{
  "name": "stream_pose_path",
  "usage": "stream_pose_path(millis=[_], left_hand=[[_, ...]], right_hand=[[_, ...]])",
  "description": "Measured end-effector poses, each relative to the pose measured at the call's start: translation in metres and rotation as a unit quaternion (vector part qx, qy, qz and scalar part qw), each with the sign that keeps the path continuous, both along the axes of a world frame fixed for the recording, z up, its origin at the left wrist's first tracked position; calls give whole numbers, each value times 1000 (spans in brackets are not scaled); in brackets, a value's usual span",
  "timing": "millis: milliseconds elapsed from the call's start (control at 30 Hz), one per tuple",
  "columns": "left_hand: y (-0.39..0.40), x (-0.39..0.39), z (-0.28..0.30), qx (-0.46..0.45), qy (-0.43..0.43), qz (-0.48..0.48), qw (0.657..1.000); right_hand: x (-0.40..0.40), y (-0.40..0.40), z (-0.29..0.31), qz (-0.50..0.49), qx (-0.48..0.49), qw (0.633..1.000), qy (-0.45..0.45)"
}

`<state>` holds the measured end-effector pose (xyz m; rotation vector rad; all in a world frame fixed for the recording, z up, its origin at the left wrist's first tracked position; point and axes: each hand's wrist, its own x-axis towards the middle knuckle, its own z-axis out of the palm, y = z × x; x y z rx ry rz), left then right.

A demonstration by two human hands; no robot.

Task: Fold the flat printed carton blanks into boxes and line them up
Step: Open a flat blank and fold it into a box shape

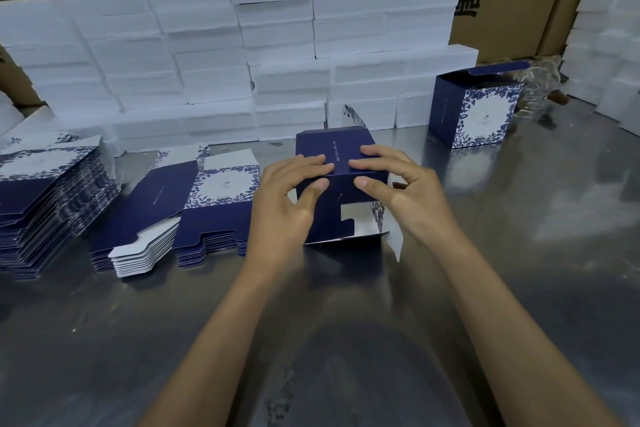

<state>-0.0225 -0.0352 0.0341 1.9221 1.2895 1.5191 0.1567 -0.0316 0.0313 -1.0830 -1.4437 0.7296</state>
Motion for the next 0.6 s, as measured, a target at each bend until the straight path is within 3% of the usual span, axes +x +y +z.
stream_pose_path(millis=[200,367,533,600], left_hand=[[0,-3,-3,20,4,-12,1000],[-1,-5,-10,70,79,-16,994],[0,-3,-18,81,290,-16,953],[3,-1,-21,89,316,8,944]], right_hand=[[1,0,-1,8,-9,1000,25],[6,2,-2,29,-26,998,44],[16,4,-6,79,-106,981,144],[22,7,-6,85,-155,970,169]])
